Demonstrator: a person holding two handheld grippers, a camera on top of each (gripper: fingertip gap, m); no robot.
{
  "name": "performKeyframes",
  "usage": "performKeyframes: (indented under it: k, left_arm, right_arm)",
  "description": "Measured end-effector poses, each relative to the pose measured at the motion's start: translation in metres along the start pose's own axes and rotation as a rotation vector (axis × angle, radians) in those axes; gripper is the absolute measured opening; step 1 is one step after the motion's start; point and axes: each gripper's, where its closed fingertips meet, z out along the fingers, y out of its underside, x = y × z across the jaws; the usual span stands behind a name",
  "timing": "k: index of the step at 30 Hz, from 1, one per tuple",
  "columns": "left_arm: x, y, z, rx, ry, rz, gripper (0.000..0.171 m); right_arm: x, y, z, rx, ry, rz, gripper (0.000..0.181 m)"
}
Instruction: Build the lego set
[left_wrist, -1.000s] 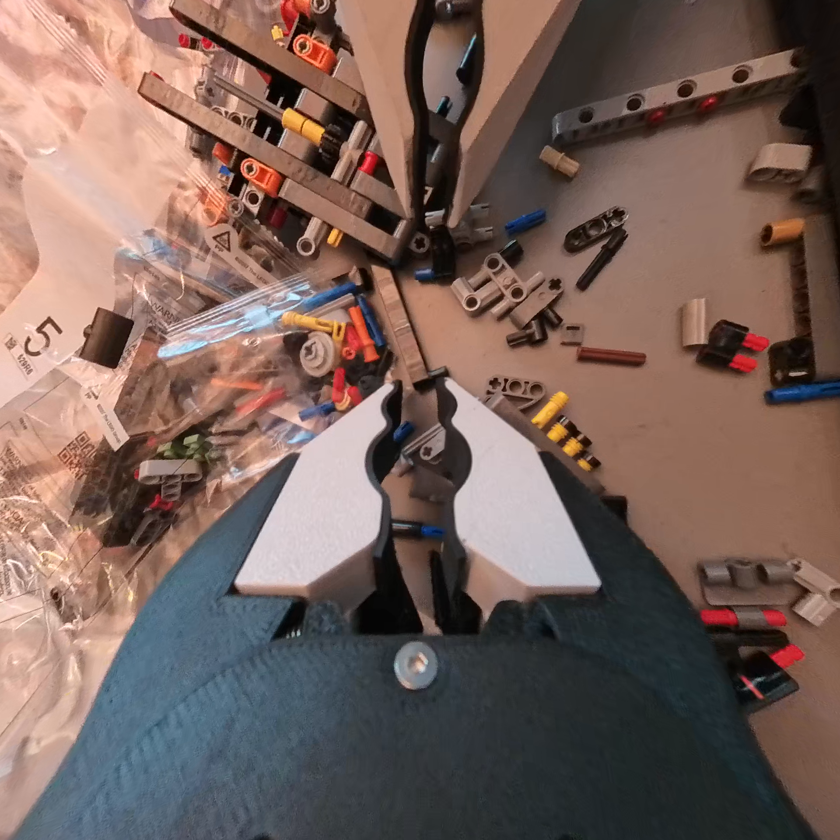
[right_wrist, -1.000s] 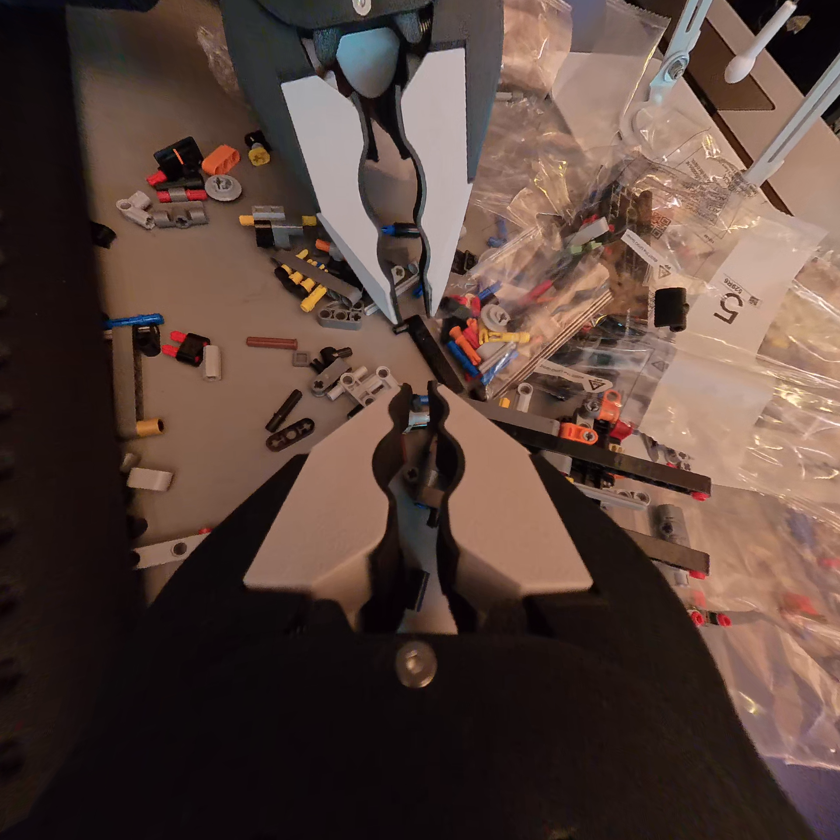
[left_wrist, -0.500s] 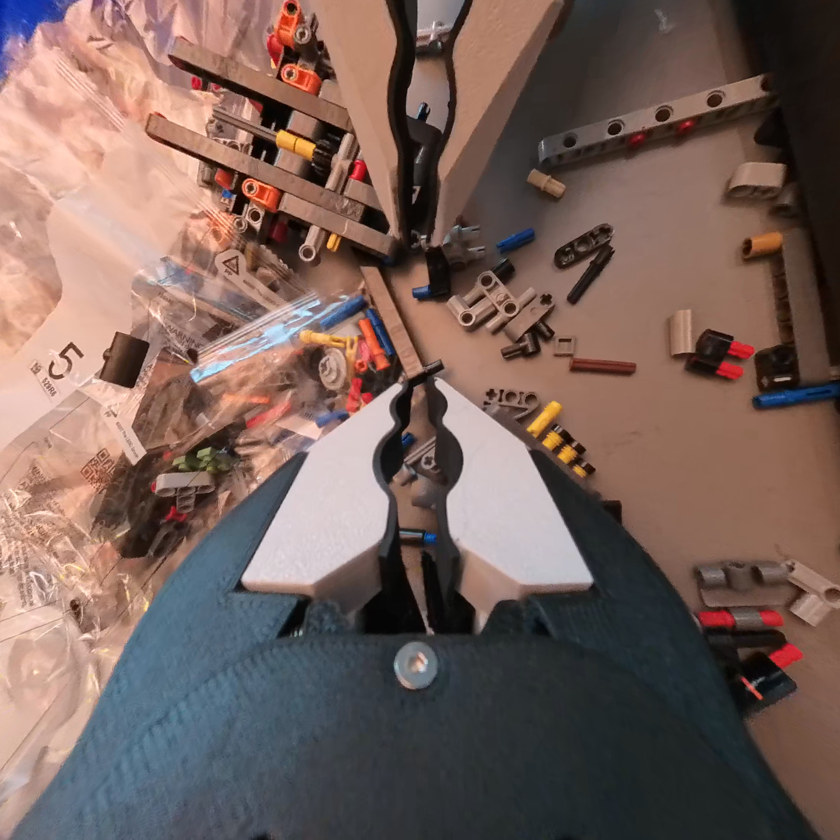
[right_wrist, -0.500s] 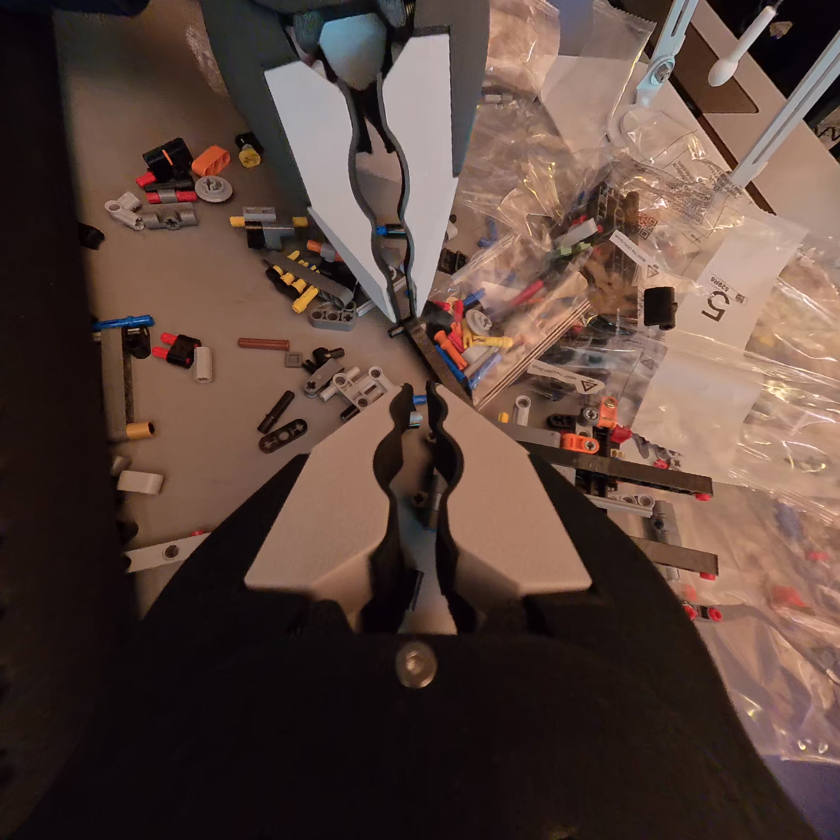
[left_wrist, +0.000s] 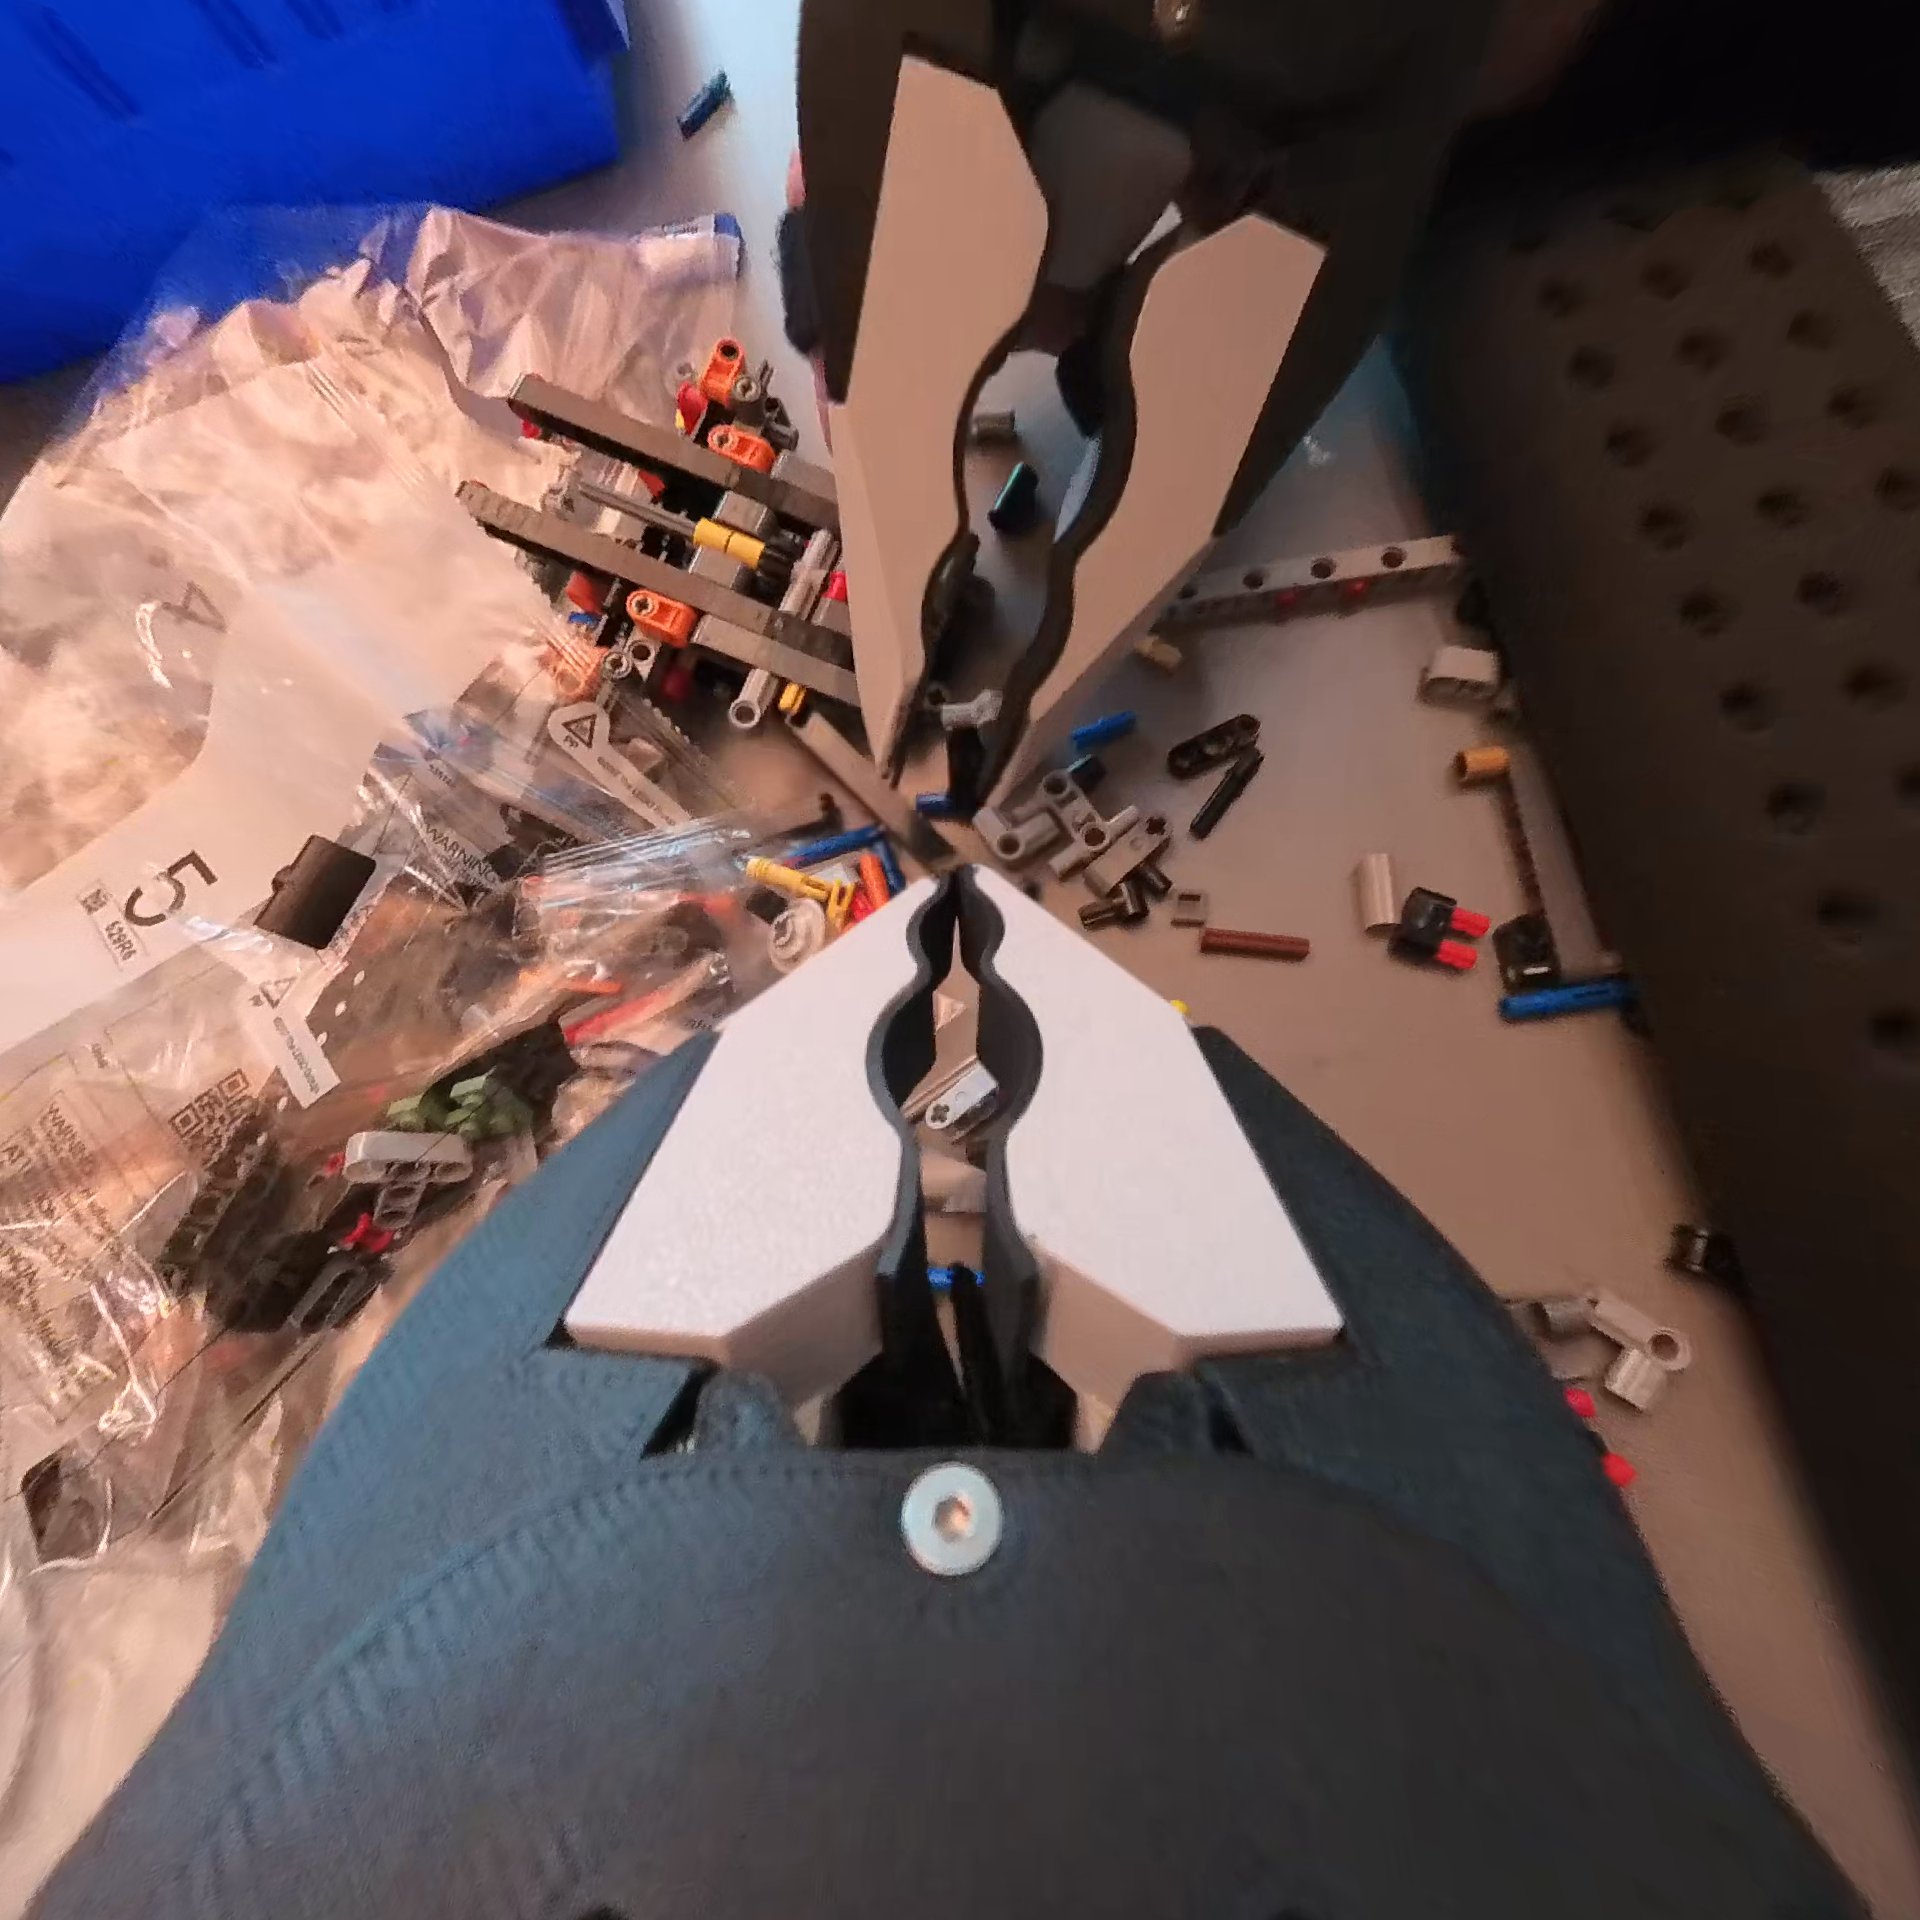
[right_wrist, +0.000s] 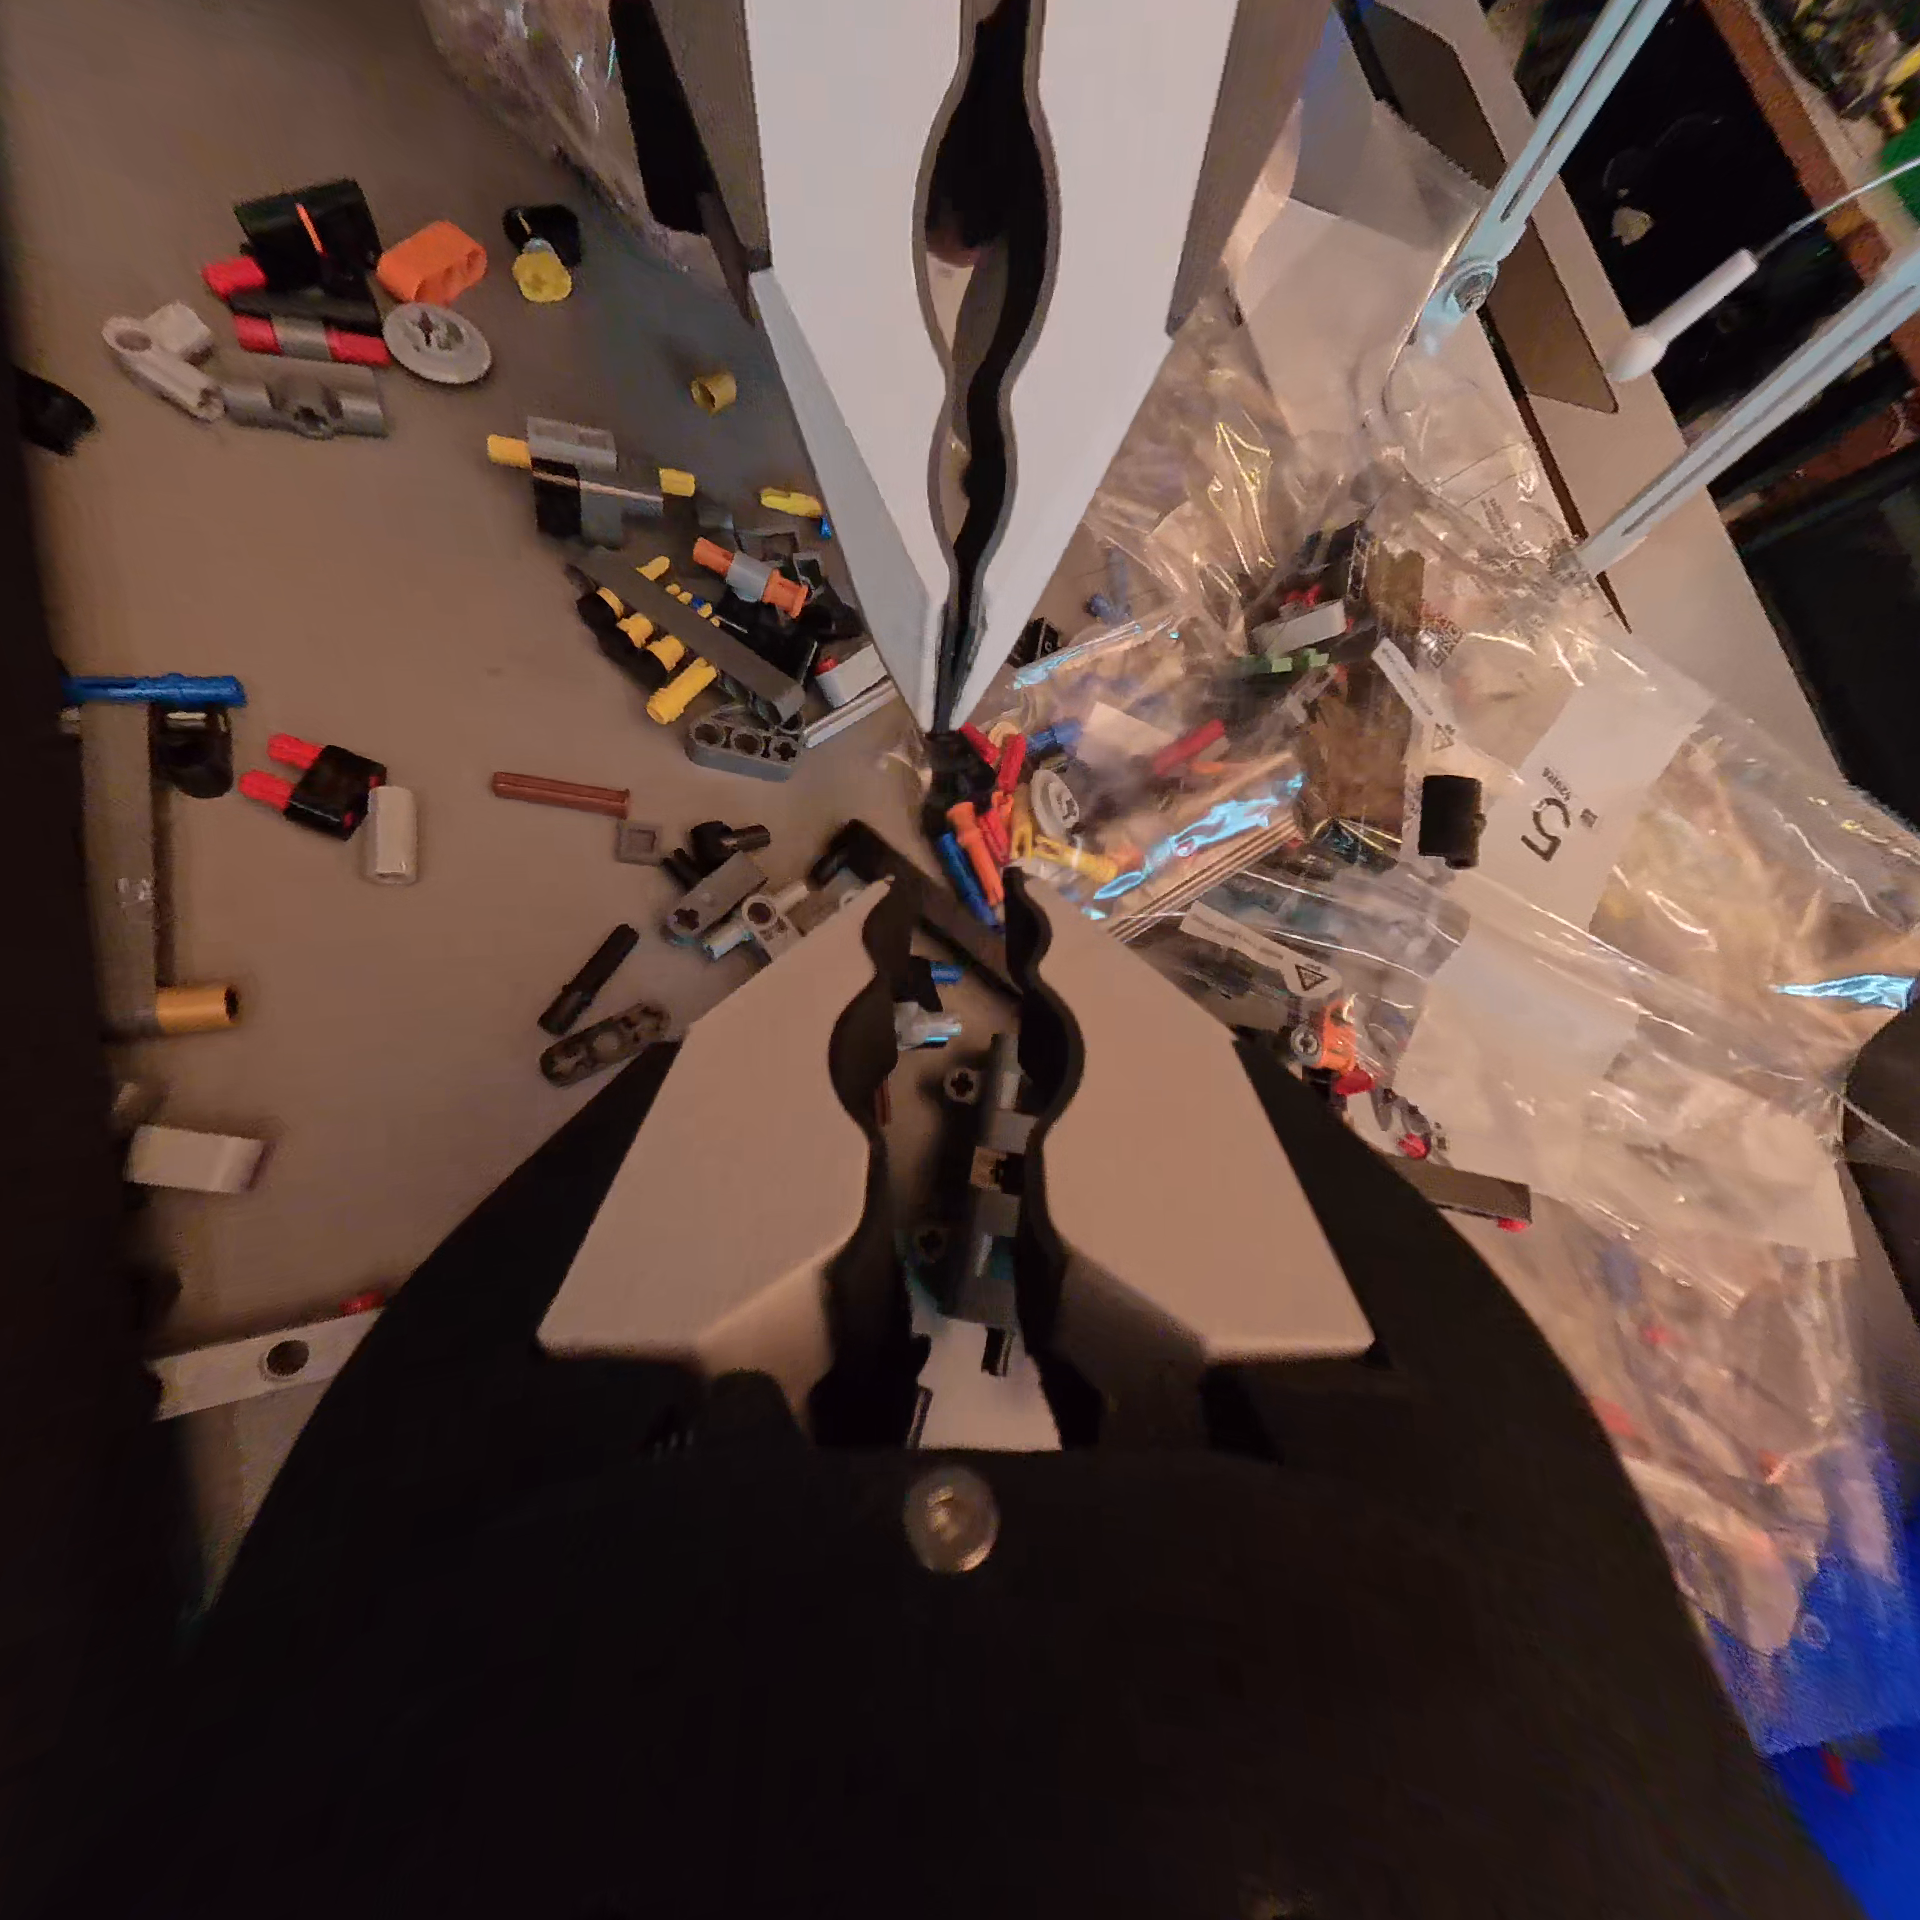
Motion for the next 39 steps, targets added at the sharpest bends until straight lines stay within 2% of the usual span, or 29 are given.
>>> performKeyframes:
  k: [6, 12, 14, 21, 31, 35, 39]
  left_arm:
    - [-0.005, 0.019, 0.011, -0.095, -0.024, -0.028, 0.004]
    - [-0.006, 0.013, 0.030, -0.124, -0.050, -0.036, 0.021]
    - [-0.006, 0.015, 0.036, -0.155, -0.064, -0.039, 0.020]
    - [-0.009, 0.012, 0.043, -0.146, -0.073, -0.106, 0.011]
    - [-0.004, 0.017, 0.046, -0.177, -0.047, -0.120, 0.013]
    - [-0.011, 0.019, 0.040, -0.190, -0.091, -0.097, 0.008]
    - [-0.014, 0.014, 0.029, -0.130, -0.080, -0.131, 0.006]
  right_arm:
    - [0.010, -0.003, -0.007, 0.036, 0.031, 0.050, 0.011]
    - [0.012, 0.000, -0.008, 0.027, 0.036, 0.060, 0.011]
    - [0.012, 0.002, -0.007, 0.017, 0.036, 0.061, 0.011]
    - [0.015, 0.002, -0.008, 0.020, 0.048, 0.068, 0.010]
    - [0.019, 0.002, -0.011, 0.030, 0.063, 0.077, 0.009]
    - [0.022, 0.002, -0.012, 0.032, 0.076, 0.085, 0.008]
    - [0.027, 0.000, -0.016, 0.057, 0.096, 0.102, 0.007]
